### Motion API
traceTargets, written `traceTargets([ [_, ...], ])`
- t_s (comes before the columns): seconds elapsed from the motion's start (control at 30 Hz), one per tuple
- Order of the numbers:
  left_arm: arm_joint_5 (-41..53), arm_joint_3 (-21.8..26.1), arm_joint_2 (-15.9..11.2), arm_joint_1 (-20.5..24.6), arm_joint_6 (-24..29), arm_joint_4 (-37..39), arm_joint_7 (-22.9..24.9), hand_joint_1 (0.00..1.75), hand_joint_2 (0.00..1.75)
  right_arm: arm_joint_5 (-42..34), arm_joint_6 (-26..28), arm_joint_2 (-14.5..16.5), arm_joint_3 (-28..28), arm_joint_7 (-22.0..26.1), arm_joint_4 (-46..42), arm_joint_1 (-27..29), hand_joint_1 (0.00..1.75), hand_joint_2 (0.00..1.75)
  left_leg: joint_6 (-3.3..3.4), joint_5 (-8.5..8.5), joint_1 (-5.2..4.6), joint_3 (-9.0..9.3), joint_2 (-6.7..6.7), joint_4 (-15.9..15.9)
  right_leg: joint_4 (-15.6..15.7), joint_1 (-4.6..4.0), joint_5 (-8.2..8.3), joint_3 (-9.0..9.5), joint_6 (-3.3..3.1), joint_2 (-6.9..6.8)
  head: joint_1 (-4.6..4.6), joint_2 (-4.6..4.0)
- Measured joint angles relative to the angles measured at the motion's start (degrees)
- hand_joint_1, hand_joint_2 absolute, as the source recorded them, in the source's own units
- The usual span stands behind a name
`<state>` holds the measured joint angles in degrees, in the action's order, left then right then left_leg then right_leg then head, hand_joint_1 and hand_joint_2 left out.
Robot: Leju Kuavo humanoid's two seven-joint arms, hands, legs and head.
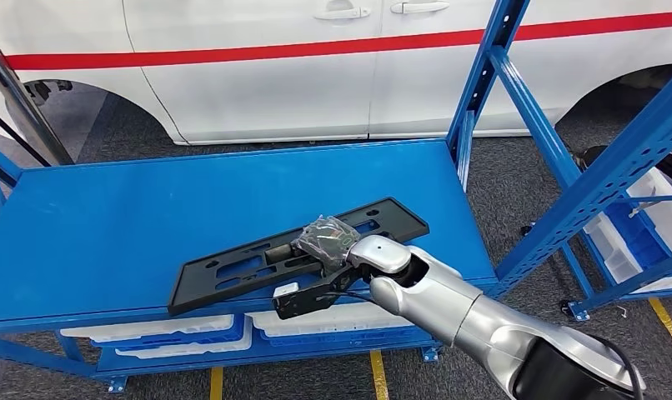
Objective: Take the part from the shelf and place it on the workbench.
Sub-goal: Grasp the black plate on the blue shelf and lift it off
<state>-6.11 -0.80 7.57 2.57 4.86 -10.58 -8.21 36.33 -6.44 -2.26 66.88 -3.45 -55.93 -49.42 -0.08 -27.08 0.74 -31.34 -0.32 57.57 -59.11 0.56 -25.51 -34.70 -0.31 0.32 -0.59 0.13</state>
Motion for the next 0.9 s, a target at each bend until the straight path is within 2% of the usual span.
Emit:
traceTargets([
  [0.27, 1.4, 0.0, -0.2, -0.1, 0.3, 0.0, -0.6, 0.00, 1.75, 1.8, 2.2, -1.1, -0.2, 0.6, -1.6, 1.8, 1.75, 1.75, 0.00, 0.00, 0.00, 0.00, 0.00, 0.0, 0.0, 0.00, 0.00, 0.00, 0.00, 0.00, 0.00, 0.00],
  [0.9, 2.2, 0.0, -0.8, -0.1, 2.1, 0.0, 0.0, 0.00, 1.75, 2.5, 2.4, -1.6, -0.7, 0.8, -2.6, 2.7, 1.75, 1.75, 0.00, 0.00, 0.00, 0.01, 0.01, 0.0, 0.0, 0.00, 0.00, 0.00, 0.00, 0.00, 0.00, 0.00],
])
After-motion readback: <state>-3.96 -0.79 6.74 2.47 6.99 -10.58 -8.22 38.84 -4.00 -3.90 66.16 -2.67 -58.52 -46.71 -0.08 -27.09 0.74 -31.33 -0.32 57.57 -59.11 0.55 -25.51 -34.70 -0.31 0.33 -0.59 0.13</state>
